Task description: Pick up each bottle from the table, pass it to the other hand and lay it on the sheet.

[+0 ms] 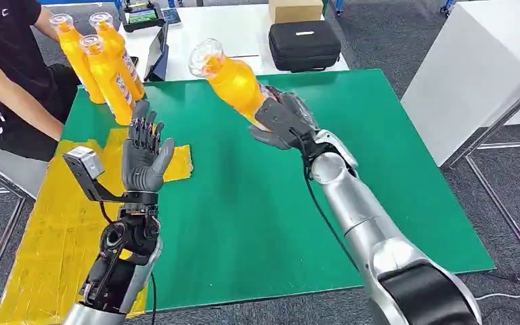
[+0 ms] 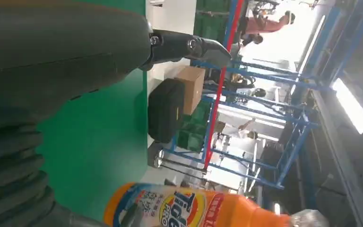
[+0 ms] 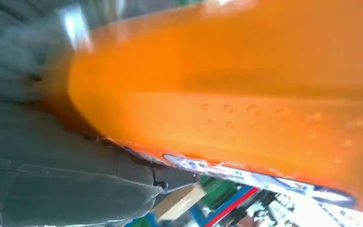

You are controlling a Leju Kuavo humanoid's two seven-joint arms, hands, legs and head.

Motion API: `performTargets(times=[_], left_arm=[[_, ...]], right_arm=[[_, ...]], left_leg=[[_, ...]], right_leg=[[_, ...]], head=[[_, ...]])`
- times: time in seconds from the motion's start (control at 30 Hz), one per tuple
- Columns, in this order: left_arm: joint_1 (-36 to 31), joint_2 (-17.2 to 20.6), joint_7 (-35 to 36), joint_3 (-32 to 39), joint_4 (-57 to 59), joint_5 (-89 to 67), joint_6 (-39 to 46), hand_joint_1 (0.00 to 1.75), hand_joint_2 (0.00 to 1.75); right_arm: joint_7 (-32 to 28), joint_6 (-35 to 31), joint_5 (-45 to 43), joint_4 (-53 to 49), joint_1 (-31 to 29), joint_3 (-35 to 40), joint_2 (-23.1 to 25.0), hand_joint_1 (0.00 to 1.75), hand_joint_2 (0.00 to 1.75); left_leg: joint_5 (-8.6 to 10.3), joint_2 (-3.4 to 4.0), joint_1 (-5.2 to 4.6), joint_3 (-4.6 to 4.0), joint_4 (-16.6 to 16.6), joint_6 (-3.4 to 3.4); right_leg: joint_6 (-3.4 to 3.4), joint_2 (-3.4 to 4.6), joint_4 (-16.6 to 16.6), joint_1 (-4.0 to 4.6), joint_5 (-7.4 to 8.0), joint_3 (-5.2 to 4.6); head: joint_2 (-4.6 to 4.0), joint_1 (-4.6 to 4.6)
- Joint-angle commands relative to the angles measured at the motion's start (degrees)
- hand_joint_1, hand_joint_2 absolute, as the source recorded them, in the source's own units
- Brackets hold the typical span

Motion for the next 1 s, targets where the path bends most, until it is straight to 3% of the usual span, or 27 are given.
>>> performTargets(times=[0.03,0.2,0.3,1.0], left_arm=[[-1.8,0.0,-1.4,-2.6,1.2,-2.0,3.5,0.0,1.75],[-1.9,-0.2,-2.0,-2.5,1.4,-2.9,5.1,0.0,1.75],[-2.2,-0.1,-2.4,-1.7,1.5,-3.2,6.8,0.0,1.75],[-2.5,-0.2,-3.7,-1.9,-1.4,-6.3,10.3,0.0,1.75]], right_arm=[[1.7,-0.1,-0.7,7.4,-4.9,3.8,6.5,1.75,1.75],[1.5,0.7,-1.2,7.4,-5.0,4.1,6.2,1.75,1.75],[2.1,1.6,-0.9,8.4,-5.2,6.1,8.8,1.75,1.75],[11.2,-0.3,-8.6,9.2,-4.7,30.4,8.9,1.75,1.75]], left_leg=[[-0.13,0.39,-0.01,0.15,0.1,-0.08],[-0.1,0.11,-0.01,0.16,0.1,-0.07],[-0.19,0.25,-0.02,0.26,0.1,-0.1],[-0.24,0.29,-0.01,0.27,0.1,-0.15]], right_leg=[[-0.02,0.18,0.1,0.01,-0.07,0.08],[-0.02,-0.06,0.0,0.0,-0.12,0.13],[-0.02,0.03,0.1,0.0,-0.18,0.24],[-0.05,0.03,0.1,0.01,-0.24,0.26]], head=[[0.0,0.0],[0.0,-0.02],[0.0,0.02],[0.0,0.0]])
